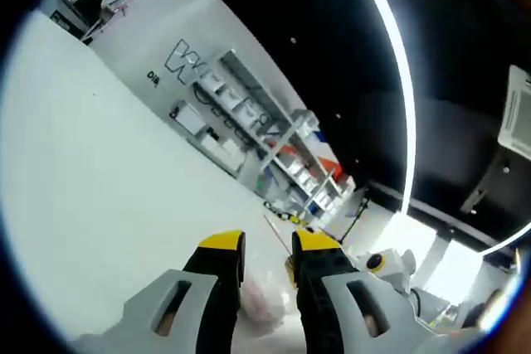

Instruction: Open the resealable bag by pulling the two sides of the seal apart until the entire bag opening is separated and visibly accessible.

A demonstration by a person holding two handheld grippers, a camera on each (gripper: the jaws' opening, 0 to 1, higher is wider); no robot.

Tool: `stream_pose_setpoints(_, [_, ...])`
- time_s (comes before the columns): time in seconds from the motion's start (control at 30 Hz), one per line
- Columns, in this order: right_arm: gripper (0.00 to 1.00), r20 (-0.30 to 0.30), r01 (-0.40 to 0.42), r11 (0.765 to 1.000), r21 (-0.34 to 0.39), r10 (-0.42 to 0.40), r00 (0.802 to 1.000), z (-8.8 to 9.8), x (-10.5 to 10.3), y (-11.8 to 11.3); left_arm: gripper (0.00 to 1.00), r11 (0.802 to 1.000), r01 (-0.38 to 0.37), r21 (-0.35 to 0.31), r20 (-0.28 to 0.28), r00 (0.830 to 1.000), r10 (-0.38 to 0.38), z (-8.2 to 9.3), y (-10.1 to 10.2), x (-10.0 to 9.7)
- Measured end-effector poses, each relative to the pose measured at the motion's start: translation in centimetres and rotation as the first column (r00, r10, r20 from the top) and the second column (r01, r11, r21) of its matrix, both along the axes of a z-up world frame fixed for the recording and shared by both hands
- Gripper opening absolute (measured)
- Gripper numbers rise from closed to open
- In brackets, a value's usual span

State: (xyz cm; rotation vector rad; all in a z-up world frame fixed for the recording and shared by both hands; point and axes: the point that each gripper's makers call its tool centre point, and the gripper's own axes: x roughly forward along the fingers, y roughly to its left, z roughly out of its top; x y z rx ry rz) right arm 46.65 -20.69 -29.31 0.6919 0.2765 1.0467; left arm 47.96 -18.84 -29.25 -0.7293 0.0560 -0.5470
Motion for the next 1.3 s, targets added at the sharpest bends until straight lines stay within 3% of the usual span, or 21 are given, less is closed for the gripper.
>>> stream_pose_setpoints(0.73, [0.0, -0.034, -0.004, 1.0, 0.028, 0.005, 0.999, 0.1, 0.3, 0.0, 0.01, 0.991, 0.079, -0.105, -0.035, 0.996, -0.083, -0.2, -1.1, -1.7])
stream_pose_setpoints(0.93, [0.0, -0.04, 0.001, 1.0, 0.026, 0.0, 0.999, 0.1, 0.4, -0.1, 0.01, 0.986, 0.095, -0.137, -0.044, 0.994, -0.102, -0.3, -1.2, -2.2])
stream_pose_setpoints(1.3, [0.0, -0.004, 0.055, 0.998, -0.011, -0.055, 0.999, -0.2, 0.8, -0.6, 0.0, 0.993, 0.088, -0.075, -0.005, 0.996, -0.089, -0.1, -1.8, -3.5])
